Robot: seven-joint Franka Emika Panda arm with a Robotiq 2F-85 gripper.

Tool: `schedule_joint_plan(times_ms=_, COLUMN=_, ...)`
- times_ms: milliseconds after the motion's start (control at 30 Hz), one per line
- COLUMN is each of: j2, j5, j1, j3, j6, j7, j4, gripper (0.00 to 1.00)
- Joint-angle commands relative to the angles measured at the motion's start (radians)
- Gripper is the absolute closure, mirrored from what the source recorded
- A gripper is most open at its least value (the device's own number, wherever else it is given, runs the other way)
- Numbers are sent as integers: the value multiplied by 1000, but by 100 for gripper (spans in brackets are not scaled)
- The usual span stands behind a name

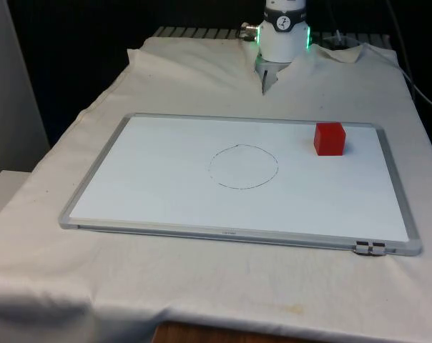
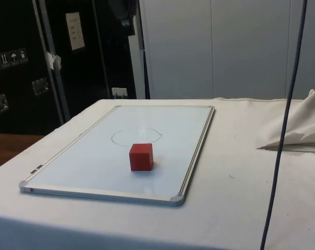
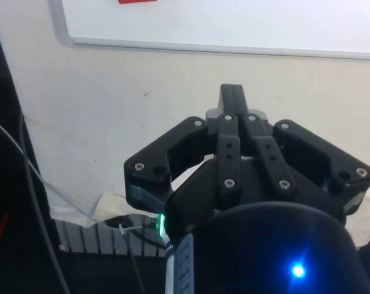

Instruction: Push the cube into the marked area.

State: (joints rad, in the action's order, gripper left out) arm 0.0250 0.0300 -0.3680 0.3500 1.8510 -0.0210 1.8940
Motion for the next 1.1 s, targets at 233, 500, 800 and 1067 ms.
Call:
schedule_joint_plan(times_ms=233, j2=-53, j5=-47, j1=-3, j3=-36, j6=51, j7=54, j4=54, gripper=100)
schedule_joint_plan(times_ms=500, j2=-74, j5=-72, j1=-4, j3=-75, j6=70, j7=97, j4=74, gripper=100)
schedule_joint_plan(times_ms=800, j2=-87, j5=-81, j1=-4, j3=-140, j6=131, j7=161, j4=146, gripper=100)
schedule_joint_plan(times_ms=1067, j2=-81, j5=-73, j1=0, j3=-188, j6=184, j7=195, j4=207, gripper=100)
